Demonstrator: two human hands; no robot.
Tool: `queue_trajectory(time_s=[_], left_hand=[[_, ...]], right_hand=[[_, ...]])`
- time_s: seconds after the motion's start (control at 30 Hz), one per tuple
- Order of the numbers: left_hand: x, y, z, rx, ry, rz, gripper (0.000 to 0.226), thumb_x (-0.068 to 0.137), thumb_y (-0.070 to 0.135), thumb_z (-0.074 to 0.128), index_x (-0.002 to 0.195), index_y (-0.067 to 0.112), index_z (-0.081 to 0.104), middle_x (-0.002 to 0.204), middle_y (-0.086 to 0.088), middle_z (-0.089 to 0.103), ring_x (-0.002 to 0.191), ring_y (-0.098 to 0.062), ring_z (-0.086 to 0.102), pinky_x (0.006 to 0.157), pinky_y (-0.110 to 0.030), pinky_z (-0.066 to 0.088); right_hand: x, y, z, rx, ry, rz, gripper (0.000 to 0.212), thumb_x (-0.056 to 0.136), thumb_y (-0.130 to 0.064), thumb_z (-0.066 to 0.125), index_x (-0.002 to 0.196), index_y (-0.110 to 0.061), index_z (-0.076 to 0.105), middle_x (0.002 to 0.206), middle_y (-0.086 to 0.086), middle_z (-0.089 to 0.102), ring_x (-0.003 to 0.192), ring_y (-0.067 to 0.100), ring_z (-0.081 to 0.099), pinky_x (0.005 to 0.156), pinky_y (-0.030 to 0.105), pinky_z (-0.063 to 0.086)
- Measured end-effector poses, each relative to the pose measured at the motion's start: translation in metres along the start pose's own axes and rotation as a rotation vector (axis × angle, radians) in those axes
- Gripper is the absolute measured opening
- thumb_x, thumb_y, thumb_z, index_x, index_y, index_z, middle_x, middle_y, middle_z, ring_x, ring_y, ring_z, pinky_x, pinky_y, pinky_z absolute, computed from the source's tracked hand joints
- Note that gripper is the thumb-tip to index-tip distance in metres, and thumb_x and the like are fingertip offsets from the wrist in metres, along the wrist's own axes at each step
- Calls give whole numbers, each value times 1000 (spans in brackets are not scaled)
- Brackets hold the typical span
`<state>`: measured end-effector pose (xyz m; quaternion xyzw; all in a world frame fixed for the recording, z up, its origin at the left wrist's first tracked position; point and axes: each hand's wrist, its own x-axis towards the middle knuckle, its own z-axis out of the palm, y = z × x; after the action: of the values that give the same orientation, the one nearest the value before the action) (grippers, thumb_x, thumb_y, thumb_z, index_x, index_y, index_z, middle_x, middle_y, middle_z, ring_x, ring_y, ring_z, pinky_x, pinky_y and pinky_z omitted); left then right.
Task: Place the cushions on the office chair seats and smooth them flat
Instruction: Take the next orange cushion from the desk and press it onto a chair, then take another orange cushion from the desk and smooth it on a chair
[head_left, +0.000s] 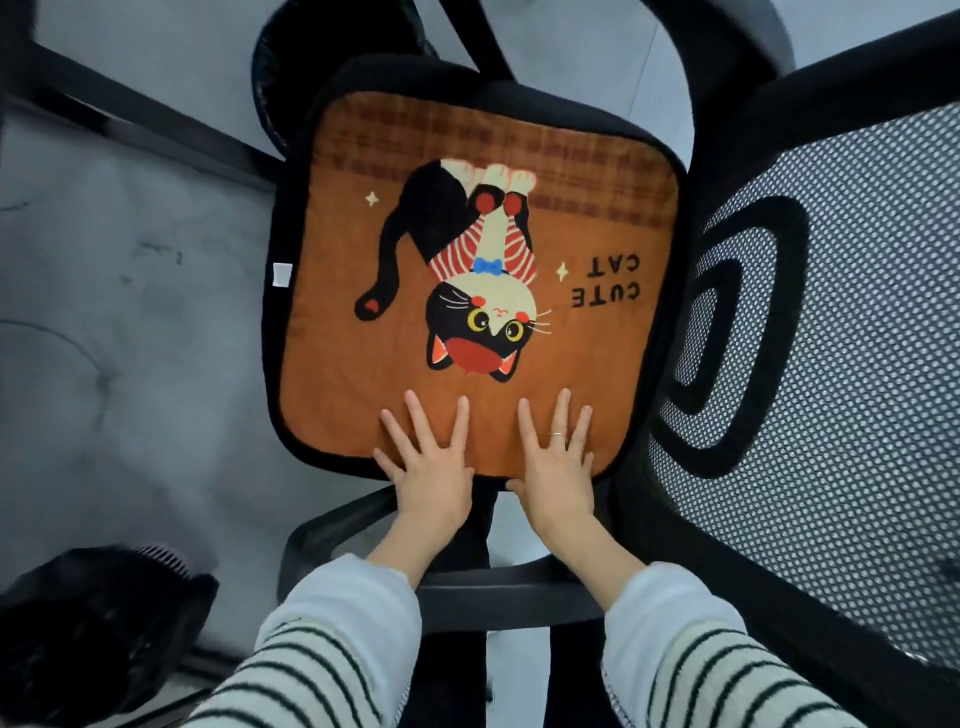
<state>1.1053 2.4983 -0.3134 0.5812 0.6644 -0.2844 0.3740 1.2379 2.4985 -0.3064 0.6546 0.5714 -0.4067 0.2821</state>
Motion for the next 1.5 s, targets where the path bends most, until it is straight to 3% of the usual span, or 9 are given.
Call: queue_trajectory(time_s=[0.13,0.3,0.4,0.53,0.73,0.83,0.93,1.27,1.5], left_hand=[[6,-4,8,7,-19,24,81,95,36,45,141,41,-22,143,-19,-42,133,-50,-29,107,-68,9],[4,-1,-10,19,-122,-8,80,94,33,47,142,46,-16,145,-14,-41,135,-48,-26,109,-64,13],[-1,-6,-44,-111,-183,-8,61,96,34,41,148,35,9,156,-14,-12,143,-41,2,113,-51,23],[-49,-1,-77,-330,47,-56,45,97,28,38,141,17,38,139,-15,44,127,-31,43,104,-41,38],[-175,47,-88,-612,491,-176,37,97,25,36,132,19,47,127,-8,56,114,-27,54,95,-39,46],[-242,58,-82,-656,627,-266,37,98,26,33,131,22,48,128,-3,55,114,-24,54,91,-37,46],[-307,52,-61,-723,668,-363,36,98,27,32,130,23,48,126,-4,54,113,-25,53,90,-38,46],[-528,24,50,-918,1000,-691,35,97,29,36,128,23,51,130,-1,56,117,-22,54,96,-39,45],[-709,59,200,-971,1373,-881,33,98,27,38,126,22,53,125,2,60,113,-15,57,93,-28,45]], right_hand=[[4,10,9,-109,10,-99,92,93,-15,55,147,-32,-18,146,14,-40,140,47,-20,110,50,32],[6,8,-10,-167,-148,-112,97,90,-24,61,147,-31,-17,150,16,-35,138,49,-21,106,52,36],[5,5,-39,-163,-273,-123,89,92,-28,57,149,-29,-11,152,20,-28,141,50,-9,108,52,31],[-21,0,-89,-61,-230,-293,66,98,-28,44,151,-16,7,154,19,24,136,34,35,107,40,35],[-118,-3,-151,-59,-135,-522,49,99,-30,40,142,-5,37,146,13,42,127,28,47,104,34,39],[-166,-9,-167,12,-95,-597,46,97,-27,47,139,-8,43,132,11,55,82,17,57,77,28,51],[-219,-17,-162,-93,-55,-734,43,96,-25,49,135,-8,48,122,10,61,62,7,47,59,17,39],[-403,-50,-45,-278,-126,-1133,40,95,-26,49,132,-10,51,127,11,60,113,29,59,92,37,47],[-559,6,88,-334,-244,-1366,38,97,-31,46,131,-16,51,121,9,63,104,27,64,87,36,52]])
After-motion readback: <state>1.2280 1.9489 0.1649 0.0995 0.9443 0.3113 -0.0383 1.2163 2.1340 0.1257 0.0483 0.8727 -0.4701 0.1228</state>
